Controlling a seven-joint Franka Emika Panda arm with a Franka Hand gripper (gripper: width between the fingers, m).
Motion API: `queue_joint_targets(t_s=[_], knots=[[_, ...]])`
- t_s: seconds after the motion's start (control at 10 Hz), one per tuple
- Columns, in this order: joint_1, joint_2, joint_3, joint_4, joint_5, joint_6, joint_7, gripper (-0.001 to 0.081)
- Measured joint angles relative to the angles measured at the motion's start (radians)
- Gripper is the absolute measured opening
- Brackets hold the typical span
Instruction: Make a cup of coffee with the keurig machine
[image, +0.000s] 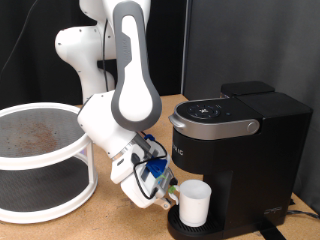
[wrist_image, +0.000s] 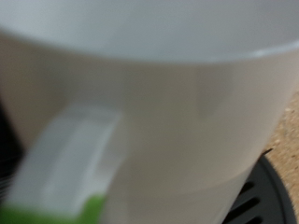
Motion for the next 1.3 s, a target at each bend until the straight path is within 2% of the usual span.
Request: queue_joint_targets(t_s=[0.1,0.2,0.3,0.6,0.8,0.9,1.1,1.3], knots=[[-0.008,-0.016,-0.004,-0.014,-0.052,-0.01,0.04,0.0759],[-0.019,-0.037,-0.012,-0.034,-0.109,-0.025,0.078,0.0759],[-0.032,-0.064,-0.024,-0.057,-0.174,-0.05,0.119,0.08],[-0.078,-0.14,-0.071,-0.121,-0.345,-0.127,0.21,0.08],[-0.108,-0.2,-0.098,-0.163,-0.368,-0.169,0.231,0.08],[-0.107,-0.198,-0.096,-0.163,-0.369,-0.165,0.231,0.08],[-0.111,-0.212,-0.102,-0.165,-0.427,-0.203,0.23,0.08],[-0.129,-0.277,-0.123,-0.18,-0.509,-0.297,0.253,0.08]])
